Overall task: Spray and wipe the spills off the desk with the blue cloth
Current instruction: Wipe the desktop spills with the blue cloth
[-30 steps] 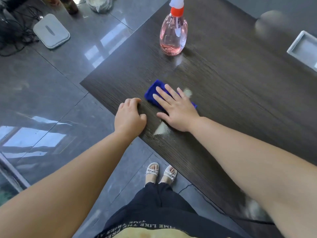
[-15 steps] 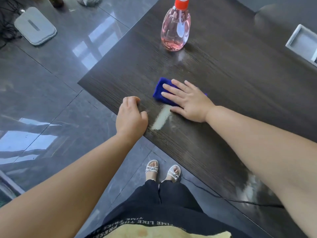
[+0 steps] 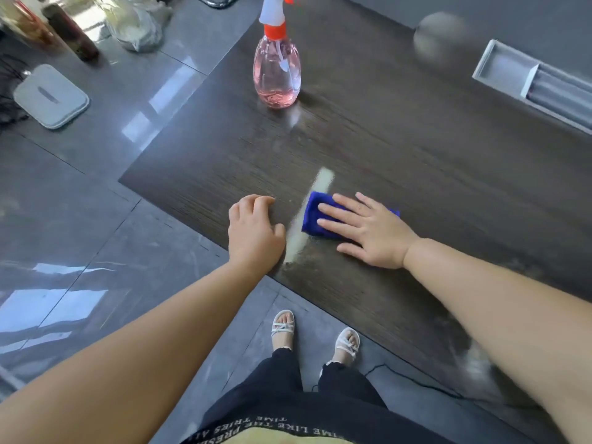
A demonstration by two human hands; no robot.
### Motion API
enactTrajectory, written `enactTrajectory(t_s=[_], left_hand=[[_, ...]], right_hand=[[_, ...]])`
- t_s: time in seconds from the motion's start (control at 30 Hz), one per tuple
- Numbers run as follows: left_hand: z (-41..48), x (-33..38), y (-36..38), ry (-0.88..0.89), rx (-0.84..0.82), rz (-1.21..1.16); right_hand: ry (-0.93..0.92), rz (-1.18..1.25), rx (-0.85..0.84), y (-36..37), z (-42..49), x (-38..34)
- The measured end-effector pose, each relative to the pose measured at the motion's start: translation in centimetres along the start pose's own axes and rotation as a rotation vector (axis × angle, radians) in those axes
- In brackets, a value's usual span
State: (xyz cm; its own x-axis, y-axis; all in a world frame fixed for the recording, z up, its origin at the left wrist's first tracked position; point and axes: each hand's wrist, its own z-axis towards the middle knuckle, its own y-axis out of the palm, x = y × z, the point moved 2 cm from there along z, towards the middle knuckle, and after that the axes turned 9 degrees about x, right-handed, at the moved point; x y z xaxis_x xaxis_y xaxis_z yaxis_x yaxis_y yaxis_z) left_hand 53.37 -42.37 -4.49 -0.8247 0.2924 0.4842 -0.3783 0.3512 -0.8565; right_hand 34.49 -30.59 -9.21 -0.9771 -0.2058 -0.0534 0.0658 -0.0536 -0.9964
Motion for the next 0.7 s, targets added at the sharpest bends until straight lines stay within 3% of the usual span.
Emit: enactTrajectory(t_s=[0.1,0.17,0.2,0.3,0.33,0.37,0.47,0.53,0.6,0.7], left_hand=[[-0.8,2.1,1.3,0.052,-0.018,0.021],[-1.3,3.7,2.3,0.054,-0.029,0.038],[-1.4,4.5,2.8,0.053,-0.027,0.047],[-1.2,6.4,3.6,0.032,-0.011,0.067],[-1.0,6.9,3.8,0.022,-0.009,0.071],[-0.9,7.4,4.1,0.012,-0.017,0.083],[-0.6,8.8,5.0,-0.002,-0.065,0.160],[-0.5,9.4,5.5,-0.010,-0.079,0.210],[-0.5,9.7,6.1,-0.025,-0.096,0.245],[-0.6,9.7,6.2,-0.013,-0.134,0.287]], right_hand=[[0.648,-0.006,0.020,-0.9,-0.2,2.3],[0.828,0.026,-0.013,-1.0,0.5,0.8],[0.760,0.049,-0.016,-0.8,0.7,-0.1],[0.249,0.109,-0.086,-0.6,-1.3,-0.4],[0.176,0.096,-0.081,-0.7,-2.0,1.3],[0.217,0.074,-0.076,-0.8,-2.5,3.4],[0.774,0.027,-0.075,-1.3,-3.0,8.4],[0.963,0.003,-0.057,-1.3,-1.9,7.8],[0.836,0.008,-0.077,-1.0,-1.0,5.3],[0.397,0.040,-0.130,-1.4,-1.2,4.2]])
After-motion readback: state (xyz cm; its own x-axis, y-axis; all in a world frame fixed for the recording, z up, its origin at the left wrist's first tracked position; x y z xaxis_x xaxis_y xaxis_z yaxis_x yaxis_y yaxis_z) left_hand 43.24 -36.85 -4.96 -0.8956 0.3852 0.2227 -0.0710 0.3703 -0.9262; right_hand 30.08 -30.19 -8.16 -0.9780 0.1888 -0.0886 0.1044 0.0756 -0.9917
